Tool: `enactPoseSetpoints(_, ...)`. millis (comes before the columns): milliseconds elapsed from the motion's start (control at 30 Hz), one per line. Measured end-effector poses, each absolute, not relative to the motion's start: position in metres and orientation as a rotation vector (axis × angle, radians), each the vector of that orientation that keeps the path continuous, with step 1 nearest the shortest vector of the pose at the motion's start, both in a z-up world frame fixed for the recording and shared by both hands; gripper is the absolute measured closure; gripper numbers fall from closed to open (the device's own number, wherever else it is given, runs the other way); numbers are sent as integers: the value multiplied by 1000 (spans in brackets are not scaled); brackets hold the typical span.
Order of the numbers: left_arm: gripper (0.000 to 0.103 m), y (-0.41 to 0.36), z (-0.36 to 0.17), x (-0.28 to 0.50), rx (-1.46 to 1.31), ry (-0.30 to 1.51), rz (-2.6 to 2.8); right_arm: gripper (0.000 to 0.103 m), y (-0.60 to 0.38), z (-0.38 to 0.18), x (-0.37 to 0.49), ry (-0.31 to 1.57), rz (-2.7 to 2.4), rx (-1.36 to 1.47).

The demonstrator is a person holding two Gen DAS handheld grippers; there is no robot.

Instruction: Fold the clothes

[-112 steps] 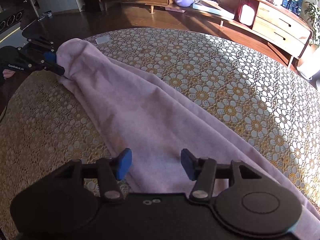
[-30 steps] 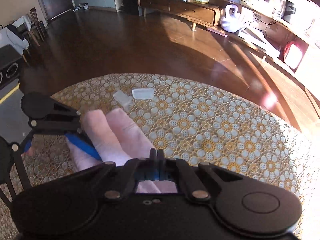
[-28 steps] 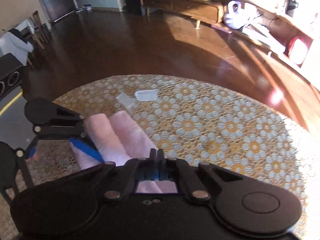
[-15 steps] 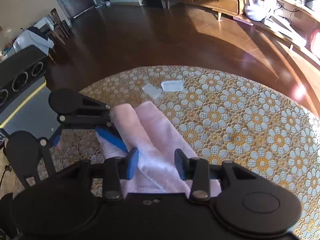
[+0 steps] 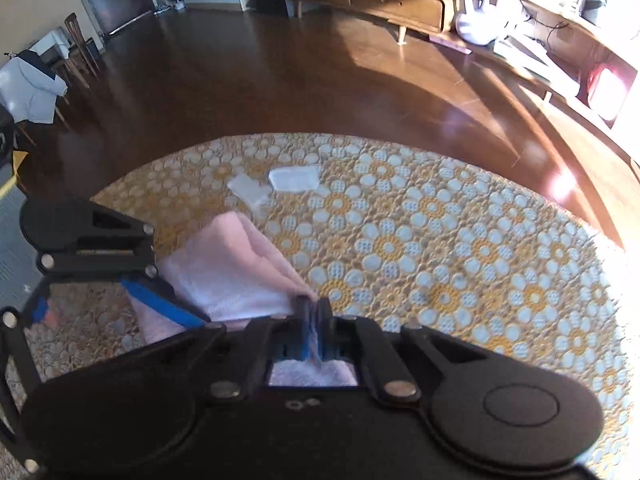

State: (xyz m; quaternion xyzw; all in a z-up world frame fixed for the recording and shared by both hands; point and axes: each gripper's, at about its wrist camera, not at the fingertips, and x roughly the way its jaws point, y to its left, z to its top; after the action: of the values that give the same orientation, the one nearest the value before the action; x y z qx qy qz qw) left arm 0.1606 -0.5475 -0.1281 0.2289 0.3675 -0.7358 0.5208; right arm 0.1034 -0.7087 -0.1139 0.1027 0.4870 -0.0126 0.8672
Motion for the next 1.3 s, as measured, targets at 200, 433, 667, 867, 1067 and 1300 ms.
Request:
enactPoseSetpoints(200, 21, -550, -117, 159, 589, 856, -1743, 0, -722, -78, 68, 932, -63, 245)
enactPoseSetpoints(433, 21, -556, -91, 162, 543, 812, -1768, 0, -736, -60, -17, 968, -129, 216)
enactPoseSetpoints(667, 20, -584, -105, 149, 629, 822, -1708, 0, -739, -78, -98, 1049, -255, 201)
enactPoseSetpoints(867, 21, -584, -122, 146, 685, 824, -1695, 0, -726, -89, -175, 1118, -344, 208)
enactPoseSetpoints(1067, 20, -587, -122, 142, 708, 817, -1676, 0, -728, -71, -246, 1114, -482, 238)
enactPoseSetpoints(1300, 20, -597, -123, 140, 723, 828, -1630, 0, -724, -59, -322, 1111, -627, 268)
